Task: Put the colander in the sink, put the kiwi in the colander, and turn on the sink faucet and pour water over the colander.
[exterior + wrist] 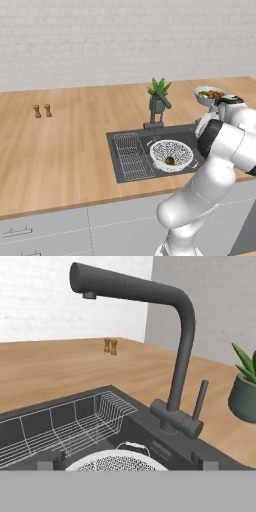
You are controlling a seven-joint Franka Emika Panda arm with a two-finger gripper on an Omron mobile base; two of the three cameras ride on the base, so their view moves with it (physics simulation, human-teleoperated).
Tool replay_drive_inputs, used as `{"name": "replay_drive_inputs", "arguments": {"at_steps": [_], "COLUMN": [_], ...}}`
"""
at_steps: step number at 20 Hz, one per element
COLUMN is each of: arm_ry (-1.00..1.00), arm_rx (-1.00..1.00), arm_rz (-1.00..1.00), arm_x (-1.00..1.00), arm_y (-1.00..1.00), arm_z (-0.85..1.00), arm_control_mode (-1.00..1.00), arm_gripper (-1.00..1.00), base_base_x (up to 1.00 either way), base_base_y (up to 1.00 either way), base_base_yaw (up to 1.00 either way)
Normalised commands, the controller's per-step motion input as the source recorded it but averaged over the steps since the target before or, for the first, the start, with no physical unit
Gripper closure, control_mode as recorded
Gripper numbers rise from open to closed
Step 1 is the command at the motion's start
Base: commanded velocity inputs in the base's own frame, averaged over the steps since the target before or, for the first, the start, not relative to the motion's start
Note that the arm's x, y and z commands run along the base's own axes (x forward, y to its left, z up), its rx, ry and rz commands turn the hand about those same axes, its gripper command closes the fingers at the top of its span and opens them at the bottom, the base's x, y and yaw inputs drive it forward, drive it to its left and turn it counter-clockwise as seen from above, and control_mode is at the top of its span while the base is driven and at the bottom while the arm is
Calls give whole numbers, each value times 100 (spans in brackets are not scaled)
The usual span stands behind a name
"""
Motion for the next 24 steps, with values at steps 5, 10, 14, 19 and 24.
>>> {"name": "replay_drive_inputs", "arguments": {"at_steps": [5, 10, 14, 19, 24], "arm_ry": [-16, -17, -9, -1, 0], "arm_rx": [15, 15, 12, 2, 0], "arm_rz": [1, 0, 0, 0, 0], "arm_x": [7, 24, 19, 6, 11], "arm_y": [14, 30, 17, 18, 34], "arm_z": [-5, 0, 2, 6, 9], "arm_control_mode": [-100, -100, -100, -100, -100], "arm_gripper": [-100, -100, -100, -100, -100], "base_base_x": [0, 0, 0, 0, 0], "base_base_y": [0, 0, 0, 0, 0], "base_base_yaw": [0, 0, 0, 0, 0]}}
